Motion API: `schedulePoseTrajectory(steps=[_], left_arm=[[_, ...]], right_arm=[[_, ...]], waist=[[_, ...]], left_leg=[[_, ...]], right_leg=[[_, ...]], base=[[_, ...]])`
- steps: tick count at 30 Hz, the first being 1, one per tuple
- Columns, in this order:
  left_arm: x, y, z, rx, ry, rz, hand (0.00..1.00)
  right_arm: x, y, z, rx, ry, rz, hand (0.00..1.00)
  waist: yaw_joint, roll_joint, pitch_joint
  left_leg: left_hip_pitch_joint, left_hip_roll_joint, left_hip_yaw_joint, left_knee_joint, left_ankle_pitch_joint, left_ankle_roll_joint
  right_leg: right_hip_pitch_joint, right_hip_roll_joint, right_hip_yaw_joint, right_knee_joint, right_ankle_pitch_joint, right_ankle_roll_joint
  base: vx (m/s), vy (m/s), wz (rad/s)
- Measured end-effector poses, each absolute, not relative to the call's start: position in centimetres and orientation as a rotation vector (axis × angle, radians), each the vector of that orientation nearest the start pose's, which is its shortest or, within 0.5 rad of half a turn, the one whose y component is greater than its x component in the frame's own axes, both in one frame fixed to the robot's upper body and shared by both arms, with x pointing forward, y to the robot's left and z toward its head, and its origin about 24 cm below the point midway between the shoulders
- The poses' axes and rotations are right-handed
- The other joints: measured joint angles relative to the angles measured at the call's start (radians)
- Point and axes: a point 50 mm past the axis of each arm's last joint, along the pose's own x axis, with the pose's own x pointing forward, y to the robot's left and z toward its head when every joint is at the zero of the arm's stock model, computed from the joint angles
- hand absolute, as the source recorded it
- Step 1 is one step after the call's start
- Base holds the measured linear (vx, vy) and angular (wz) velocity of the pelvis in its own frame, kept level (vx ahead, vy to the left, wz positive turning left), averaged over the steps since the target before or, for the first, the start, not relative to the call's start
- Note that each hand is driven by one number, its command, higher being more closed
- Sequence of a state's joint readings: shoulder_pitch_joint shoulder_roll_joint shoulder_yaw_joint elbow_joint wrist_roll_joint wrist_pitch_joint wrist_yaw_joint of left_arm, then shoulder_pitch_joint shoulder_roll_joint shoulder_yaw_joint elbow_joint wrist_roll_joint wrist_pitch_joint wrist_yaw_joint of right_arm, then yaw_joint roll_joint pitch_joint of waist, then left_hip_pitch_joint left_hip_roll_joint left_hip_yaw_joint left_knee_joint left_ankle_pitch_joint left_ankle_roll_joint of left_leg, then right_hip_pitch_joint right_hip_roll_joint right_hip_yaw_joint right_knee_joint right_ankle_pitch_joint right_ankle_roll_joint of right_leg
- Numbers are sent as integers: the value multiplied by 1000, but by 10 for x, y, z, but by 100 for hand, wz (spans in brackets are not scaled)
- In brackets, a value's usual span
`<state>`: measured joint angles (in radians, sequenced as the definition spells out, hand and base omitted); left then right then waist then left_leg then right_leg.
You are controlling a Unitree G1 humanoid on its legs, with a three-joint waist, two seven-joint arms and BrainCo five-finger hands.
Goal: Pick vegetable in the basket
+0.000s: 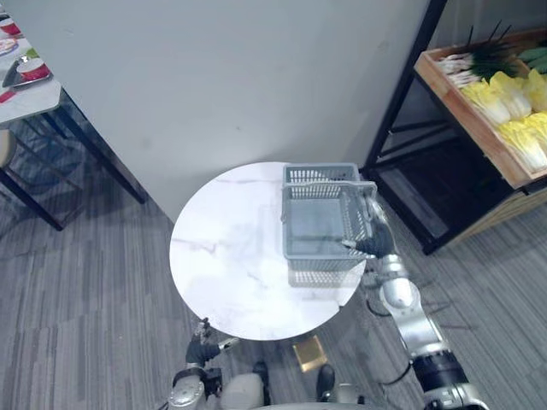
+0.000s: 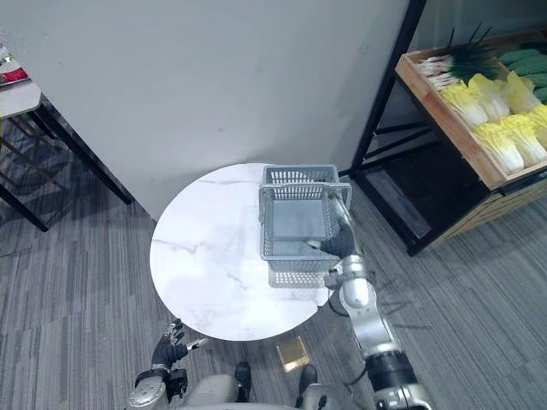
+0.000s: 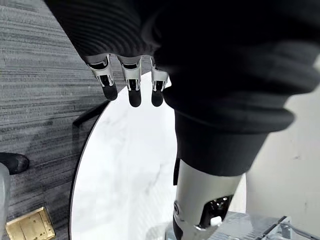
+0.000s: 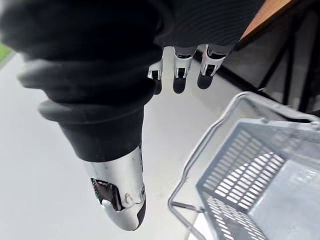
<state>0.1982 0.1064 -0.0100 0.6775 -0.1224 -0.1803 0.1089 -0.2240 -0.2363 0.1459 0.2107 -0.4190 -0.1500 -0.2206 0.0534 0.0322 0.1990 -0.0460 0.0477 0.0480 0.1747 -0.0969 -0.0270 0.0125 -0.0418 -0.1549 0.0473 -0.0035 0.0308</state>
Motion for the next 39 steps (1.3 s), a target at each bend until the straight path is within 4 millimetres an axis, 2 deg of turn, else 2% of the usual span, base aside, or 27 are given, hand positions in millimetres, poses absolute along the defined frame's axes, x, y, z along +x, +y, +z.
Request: schedulePoseTrajectory(steps=[1,4,8,9,11,12,14,16,19,22,24,25,27,29,32,39], left_arm=[[136,199,-117,36,682,219,0],[136,197,-117,47,680,201,0],[138,199,-115,48,656,208,0],[139,198,-115,47,653,208,0],[143,199,-113,46,642,213,0],[144,199,-112,45,635,217,0],[149,200,-108,33,605,240,0],[153,200,-105,21,581,243,0],[164,199,-99,-5,535,252,0],[175,197,-90,-39,477,267,0],[184,189,-85,-58,440,236,0],[186,187,-84,-63,433,231,0],[187,186,-83,-79,428,234,0],[188,185,-82,-89,424,231,0],[188,181,-82,-93,426,215,0],[188,175,-84,-105,436,208,0]], right_arm=[[301,-149,72,-689,-262,18,0],[323,-138,78,-786,-280,59,0],[357,-143,96,-916,-263,13,0],[364,-147,100,-952,-253,-12,0],[380,-163,119,-1034,-242,-85,0],[383,-167,125,-1051,-246,-106,0],[395,-175,152,-1098,-276,-171,0],[402,-184,167,-1126,-271,-217,0],[413,-205,192,-1173,-216,-307,0],[413,-227,203,-1217,-160,-397,0],[410,-252,210,-1255,-105,-486,0],[409,-257,214,-1263,-97,-507,100],[408,-261,218,-1266,-89,-523,100],[407,-270,224,-1274,-58,-553,100],[404,-282,221,-1242,4,-571,100],[402,-284,219,-1127,-1,-588,100]], waist=[[16,-1,0],[36,-3,1],[53,-14,20],[69,-13,34],[74,-9,75],[76,-8,81],[86,-7,96],[97,-5,118],[106,21,142],[107,34,151],[108,57,166],[110,61,169],[111,62,169],[100,70,174],[99,71,175],[96,71,175]], left_leg=[[-1,-3,4,-5,1,1],[-12,-22,-3,-41,22,10],[-70,-37,-23,-91,69,19],[-77,-43,-26,-98,76,24],[-96,-48,-51,-104,88,30],[-106,-49,-56,-105,92,31],[-155,-54,-72,-113,111,35],[-156,-61,-75,-129,130,36],[-179,-68,-97,-143,149,37],[-198,-71,-119,-164,171,34],[-201,-73,-140,-180,186,33],[-202,-73,-142,-185,190,33],[-203,-73,-145,-202,201,30],[-203,-73,-155,-217,214,29],[-200,-71,-158,-226,222,28],[-171,-66,-148,-247,231,25]], right_leg=[[-2,-2,7,-6,3,2],[-14,-11,5,-31,17,10],[-76,-23,-9,-54,47,13],[-83,-25,-10,-54,49,14],[-93,-33,-11,-54,55,16],[-102,-34,-9,-54,59,17],[-145,-38,-5,-59,73,16],[-145,-43,-6,-74,75,17],[-162,-48,-15,-78,79,17],[-176,-48,-38,-87,84,14],[-177,-49,-40,-88,85,13],[-180,-49,-40,-88,85,13],[-189,-48,-40,-88,85,13],[-192,-48,-46,-88,85,13],[-192,-47,-49,-87,85,13],[-181,-43,-35,-85,85,12]], base=[[29,39,-5],[5,35,5],[-41,24,16],[-47,26,15],[-53,42,32],[-61,62,30],[-49,59,21],[-21,29,13],[-30,29,22],[-6,11,27],[-13,13,28],[-23,15,10],[0,0,0],[-29,0,9],[-19,2,3],[-12,6,-6]])
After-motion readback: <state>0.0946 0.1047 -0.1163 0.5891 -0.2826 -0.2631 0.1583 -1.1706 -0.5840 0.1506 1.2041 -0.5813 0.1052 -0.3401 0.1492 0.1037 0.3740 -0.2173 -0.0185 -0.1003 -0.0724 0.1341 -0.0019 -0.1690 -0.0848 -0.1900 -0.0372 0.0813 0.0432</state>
